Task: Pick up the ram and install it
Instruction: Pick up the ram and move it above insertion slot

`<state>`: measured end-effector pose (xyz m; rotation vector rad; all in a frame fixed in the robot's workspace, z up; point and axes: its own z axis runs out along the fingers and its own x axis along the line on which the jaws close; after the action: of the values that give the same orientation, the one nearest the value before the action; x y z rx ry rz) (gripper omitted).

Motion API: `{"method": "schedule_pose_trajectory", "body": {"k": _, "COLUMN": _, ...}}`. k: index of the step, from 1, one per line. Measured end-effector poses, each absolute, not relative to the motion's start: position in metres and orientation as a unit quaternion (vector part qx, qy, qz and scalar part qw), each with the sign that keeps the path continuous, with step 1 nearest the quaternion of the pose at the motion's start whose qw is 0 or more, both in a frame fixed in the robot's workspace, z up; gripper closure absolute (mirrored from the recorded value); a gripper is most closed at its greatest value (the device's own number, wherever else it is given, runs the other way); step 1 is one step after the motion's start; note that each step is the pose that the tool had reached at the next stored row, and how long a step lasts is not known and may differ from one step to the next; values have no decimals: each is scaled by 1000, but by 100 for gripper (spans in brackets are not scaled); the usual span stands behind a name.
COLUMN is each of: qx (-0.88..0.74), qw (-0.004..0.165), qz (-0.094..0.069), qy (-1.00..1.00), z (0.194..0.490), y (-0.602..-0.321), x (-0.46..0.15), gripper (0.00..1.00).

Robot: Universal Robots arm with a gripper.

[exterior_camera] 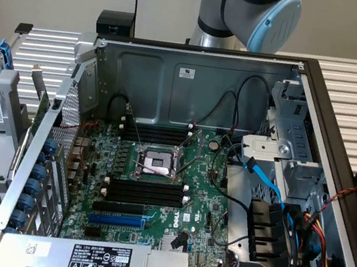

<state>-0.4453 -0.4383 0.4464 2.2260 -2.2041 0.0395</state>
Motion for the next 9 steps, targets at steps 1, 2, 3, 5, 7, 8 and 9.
{"method": "schedule_pose_trajectory", "body": {"k": 1, "qx": 711, "qw": 4, "qz": 13, "qy": -704, "z": 447, "y": -438, "x": -442, "gripper": 88}}
{"method": "schedule_pose_trajectory", "body": {"k": 2, "qx": 711, "qw": 4, "qz": 13, "qy": -704, "z": 449, "y": -438, "x": -439, "gripper": 88}}
{"method": "schedule_pose_trajectory", "body": {"k": 3, "qx": 711, "qw": 4, "qz": 13, "qy": -704, "z": 450, "y": -438, "x": -435, "gripper": 88}}
{"method": "schedule_pose_trajectory", "body": {"k": 5, "qx": 711, "qw": 4, "qz": 13, "qy": -704, "z": 453, "y": -437, "x": -427, "gripper": 88}}
{"method": "schedule_pose_trajectory", "body": {"k": 7, "qx": 711, "qw": 4, "qz": 13, "qy": -704, "z": 455, "y": -437, "x": -419, "gripper": 88}}
{"method": "schedule_pose_trajectory", "body": {"k": 8, "qx": 711, "qw": 4, "qz": 13, "qy": -704, "z": 457, "y": -437, "x": -415, "gripper": 88}}
{"method": "schedule_pose_trajectory", "body": {"k": 9, "qx": 711, "qw": 4, "qz": 13, "qy": -704, "z": 457, "y": -437, "x": -412, "gripper": 88}}
